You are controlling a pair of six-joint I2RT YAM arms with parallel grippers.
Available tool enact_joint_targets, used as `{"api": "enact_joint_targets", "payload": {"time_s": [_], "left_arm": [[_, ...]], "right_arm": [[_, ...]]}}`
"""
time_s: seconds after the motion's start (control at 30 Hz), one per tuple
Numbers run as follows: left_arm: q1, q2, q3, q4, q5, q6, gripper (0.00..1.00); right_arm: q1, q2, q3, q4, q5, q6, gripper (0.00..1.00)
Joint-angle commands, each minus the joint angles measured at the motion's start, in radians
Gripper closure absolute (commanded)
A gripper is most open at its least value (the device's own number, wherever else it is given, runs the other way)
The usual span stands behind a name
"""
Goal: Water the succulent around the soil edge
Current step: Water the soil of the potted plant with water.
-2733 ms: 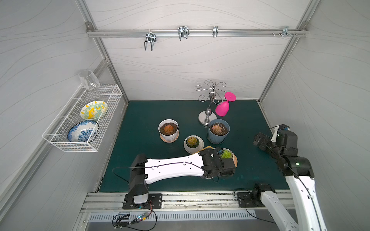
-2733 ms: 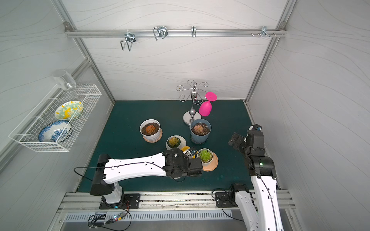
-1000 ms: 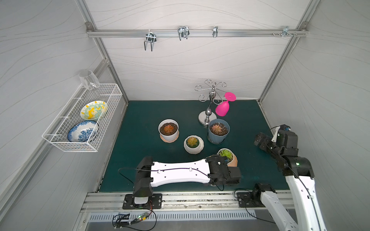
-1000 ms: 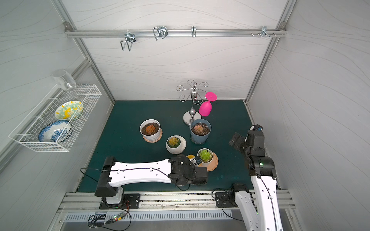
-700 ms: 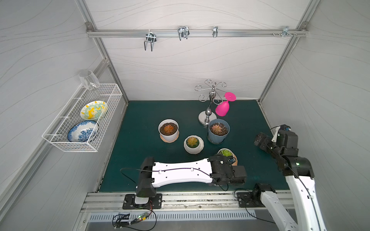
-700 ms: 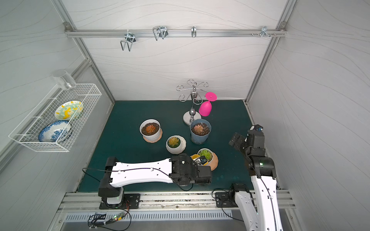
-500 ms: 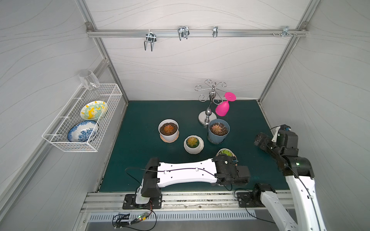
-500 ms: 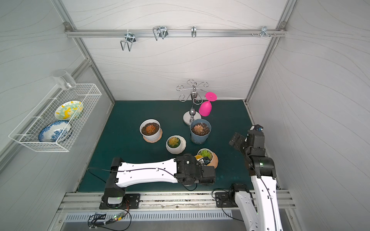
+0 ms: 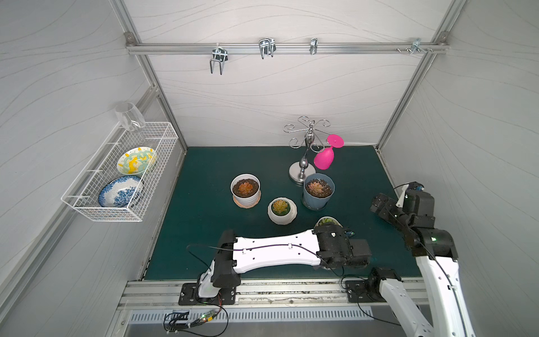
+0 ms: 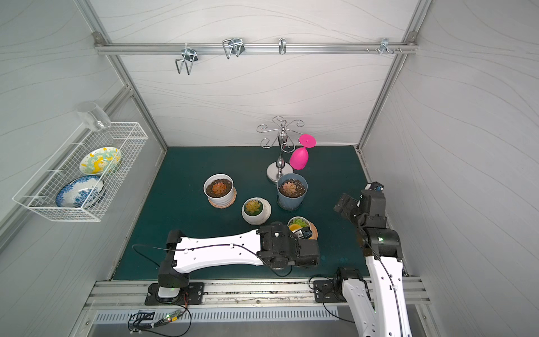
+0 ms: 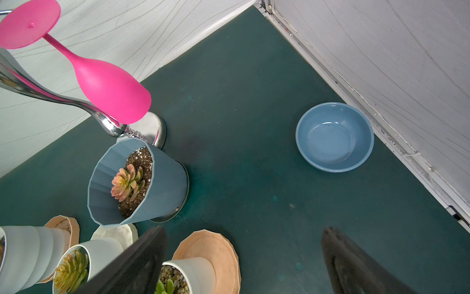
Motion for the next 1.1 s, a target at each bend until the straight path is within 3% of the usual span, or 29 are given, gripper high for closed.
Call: {"api": "enact_joint_targets", "payload": {"time_s": [0.0,1.07], "left_arm": [[0.018,0.005,0.04,-0.032,-0.028,-0.011,1.0],[0.101,-0.077,-0.015,0.034,-0.047,0.017,1.0]], "right_arm": [[-0.005,0.001,0.016,-0.008,-0.002,-0.007,0.01],[-0.011,-0.001,0.011,-0.001,-0.014,-0.007,0.01]]}}
